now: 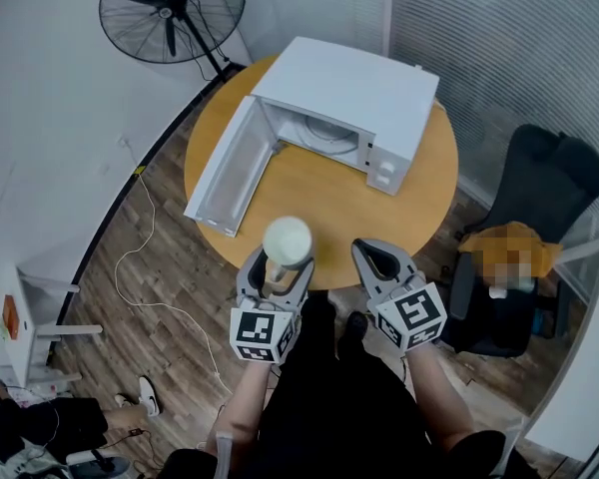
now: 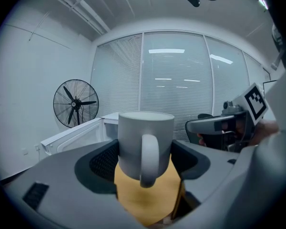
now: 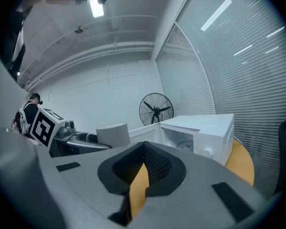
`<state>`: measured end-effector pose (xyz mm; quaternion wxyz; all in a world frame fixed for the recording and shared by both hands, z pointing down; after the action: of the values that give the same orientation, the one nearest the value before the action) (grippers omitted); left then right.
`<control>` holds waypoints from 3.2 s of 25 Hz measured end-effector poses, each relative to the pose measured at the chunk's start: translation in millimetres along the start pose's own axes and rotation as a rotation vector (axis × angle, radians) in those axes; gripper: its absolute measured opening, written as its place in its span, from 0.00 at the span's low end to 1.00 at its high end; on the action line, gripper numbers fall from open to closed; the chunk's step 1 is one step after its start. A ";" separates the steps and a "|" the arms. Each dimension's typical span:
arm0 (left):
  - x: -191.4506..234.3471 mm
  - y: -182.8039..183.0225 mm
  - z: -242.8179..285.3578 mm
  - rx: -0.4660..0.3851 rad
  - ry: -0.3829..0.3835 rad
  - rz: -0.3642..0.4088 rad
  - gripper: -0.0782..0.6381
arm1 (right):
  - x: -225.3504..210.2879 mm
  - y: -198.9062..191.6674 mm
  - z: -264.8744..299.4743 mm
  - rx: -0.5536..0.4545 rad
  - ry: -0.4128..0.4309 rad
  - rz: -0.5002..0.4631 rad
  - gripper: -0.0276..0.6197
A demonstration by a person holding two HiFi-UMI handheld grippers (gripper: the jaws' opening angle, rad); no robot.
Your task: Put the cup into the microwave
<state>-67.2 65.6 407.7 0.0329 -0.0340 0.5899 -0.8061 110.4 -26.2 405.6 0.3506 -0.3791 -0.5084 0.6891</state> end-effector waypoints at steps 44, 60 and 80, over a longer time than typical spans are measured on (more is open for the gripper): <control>139.6 -29.5 247.2 0.056 -0.273 0.045 0.58 | -50.6 5.8 129.5 0.113 -0.303 0.115 0.06; 174.4 -64.2 330.6 0.091 -0.229 0.093 0.58 | -64.8 -7.6 144.4 0.153 -0.344 0.170 0.06; 171.6 -82.5 389.6 0.082 -0.223 0.130 0.59 | -71.9 -19.9 154.9 0.219 -0.357 0.200 0.06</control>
<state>-202.6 -295.1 606.6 0.1517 -0.0836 0.5502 -0.8169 9.8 -151.3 467.0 0.2241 -0.2594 -0.4444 0.8276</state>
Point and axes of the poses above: the fingertips, and each gripper's own axes: z forward along the fingers, x to its left, y out of its top, the point moved 8 cm from there along -z, backward along the fingers, and after that the axes turned 3 degrees about -y, right-handed, at the moved point
